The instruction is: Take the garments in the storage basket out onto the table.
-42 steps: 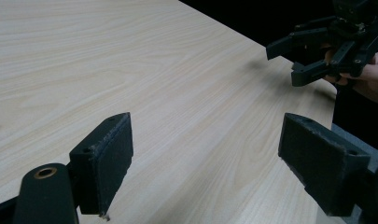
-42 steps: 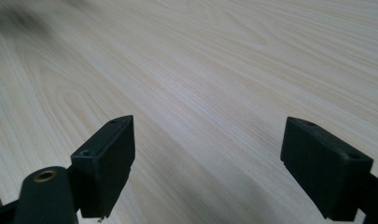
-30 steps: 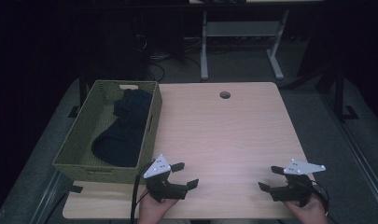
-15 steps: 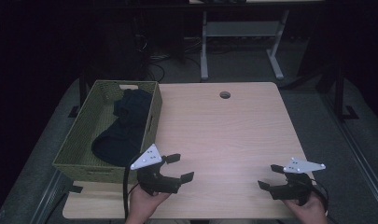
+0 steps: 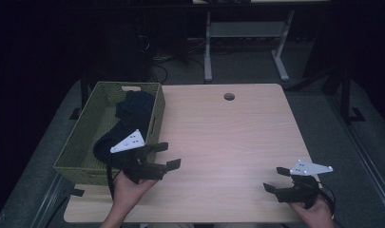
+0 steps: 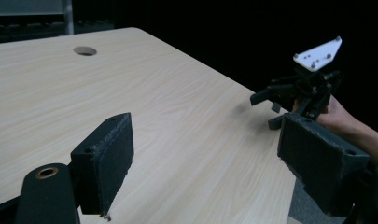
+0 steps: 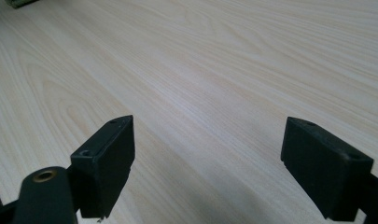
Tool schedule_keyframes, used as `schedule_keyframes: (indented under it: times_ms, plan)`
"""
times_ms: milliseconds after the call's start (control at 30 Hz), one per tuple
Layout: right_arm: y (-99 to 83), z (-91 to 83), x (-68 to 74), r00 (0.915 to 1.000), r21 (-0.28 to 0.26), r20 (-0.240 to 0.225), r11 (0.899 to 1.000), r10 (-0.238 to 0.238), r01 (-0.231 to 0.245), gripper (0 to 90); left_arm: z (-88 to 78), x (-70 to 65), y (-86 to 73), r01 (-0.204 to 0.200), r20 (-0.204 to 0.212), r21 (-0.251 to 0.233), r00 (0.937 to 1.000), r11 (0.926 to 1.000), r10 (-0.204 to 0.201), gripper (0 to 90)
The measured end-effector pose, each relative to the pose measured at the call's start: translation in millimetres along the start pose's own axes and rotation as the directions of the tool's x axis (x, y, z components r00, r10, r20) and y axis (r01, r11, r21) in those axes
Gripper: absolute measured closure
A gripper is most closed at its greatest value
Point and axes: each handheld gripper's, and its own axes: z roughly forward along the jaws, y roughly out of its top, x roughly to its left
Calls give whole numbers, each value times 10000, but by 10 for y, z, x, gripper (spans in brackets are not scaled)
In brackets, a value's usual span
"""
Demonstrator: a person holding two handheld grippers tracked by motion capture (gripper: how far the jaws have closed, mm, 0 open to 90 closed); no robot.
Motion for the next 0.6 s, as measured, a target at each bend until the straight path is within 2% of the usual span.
schedule_keyframes:
  times_ms: [267, 600]
  plan:
    - [1, 4, 6, 10000, 51, -56, 10000, -35, 35, 173, -205, 159, 107, 315, -171, -283, 9993, 9991, -320, 190]
    - [10, 8, -6, 9999, 102, -145, 9999, -30, 32, 173, -369, 326, 245, 384, -483, -290, 9980, 9988, -398, 193]
